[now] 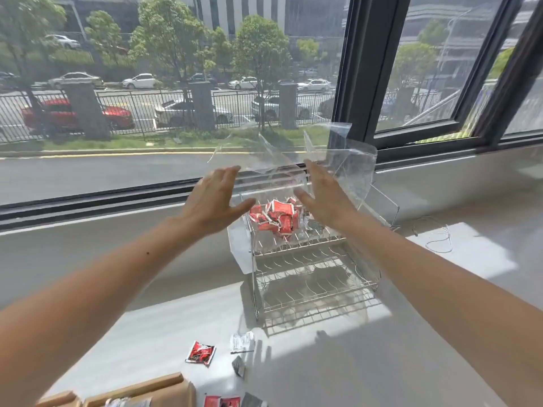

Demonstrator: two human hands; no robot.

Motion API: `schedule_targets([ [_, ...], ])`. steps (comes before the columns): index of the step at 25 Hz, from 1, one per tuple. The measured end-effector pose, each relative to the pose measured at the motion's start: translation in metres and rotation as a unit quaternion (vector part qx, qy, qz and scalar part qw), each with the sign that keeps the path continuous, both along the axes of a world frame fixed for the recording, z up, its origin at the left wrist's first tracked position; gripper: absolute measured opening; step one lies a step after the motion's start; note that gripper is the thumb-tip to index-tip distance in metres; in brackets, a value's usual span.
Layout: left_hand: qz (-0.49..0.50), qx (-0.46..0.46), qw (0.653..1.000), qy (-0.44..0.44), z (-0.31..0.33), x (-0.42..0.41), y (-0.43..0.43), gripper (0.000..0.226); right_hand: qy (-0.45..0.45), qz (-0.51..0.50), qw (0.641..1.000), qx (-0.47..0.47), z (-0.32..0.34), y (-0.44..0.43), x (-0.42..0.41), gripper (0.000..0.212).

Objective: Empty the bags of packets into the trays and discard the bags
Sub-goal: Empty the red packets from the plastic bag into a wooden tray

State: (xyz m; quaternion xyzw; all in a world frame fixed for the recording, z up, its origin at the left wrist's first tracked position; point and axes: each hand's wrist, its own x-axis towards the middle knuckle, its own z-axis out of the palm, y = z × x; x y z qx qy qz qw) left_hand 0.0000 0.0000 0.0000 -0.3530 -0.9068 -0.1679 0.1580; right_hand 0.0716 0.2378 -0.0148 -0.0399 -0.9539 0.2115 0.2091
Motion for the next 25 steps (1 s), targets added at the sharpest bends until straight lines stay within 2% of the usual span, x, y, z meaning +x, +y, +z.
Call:
schedule_targets([
  [6,-0.055,0.015,0.998,-0.018,-0.024,-0.061,0.007,0.076,-0.059,-0.037,0.998,0.01,-0.01,-0.007,-0.055,0.068],
  [11,-0.061,0.056,0.993,-0.087,-0.032,-0.087,0.012,0.075,-0.02,-0.078,0.997,-0.01,-0.008,-0.005,-0.082,0.061],
  [13,-0.073,0.077,0.989,-0.107,-0.032,-0.092,0.017,0.068,-0.03,-0.07,0.997,-0.024,-0.007,-0.006,-0.091,0.055],
  [14,-0.078,0.087,0.987,-0.112,-0.033,-0.094,0.019,0.058,-0.035,-0.067,0.997,-0.025,-0.007,-0.006,-0.094,0.049],
  [16,-0.082,0.1,0.985,-0.114,-0.033,-0.096,0.021,0.029,-0.017,-0.075,0.996,-0.036,-0.007,-0.008,-0.098,0.026],
  [19,-0.105,0.115,0.981,-0.114,-0.034,-0.096,0.022,0.028,0.03,-0.084,0.995,-0.051,-0.003,-0.009,-0.099,0.002],
  [25,-0.111,0.211,0.967,-0.092,-0.011,-0.089,0.021,0.024,0.106,-0.117,0.984,-0.078,0.022,-0.008,-0.089,0.008],
])
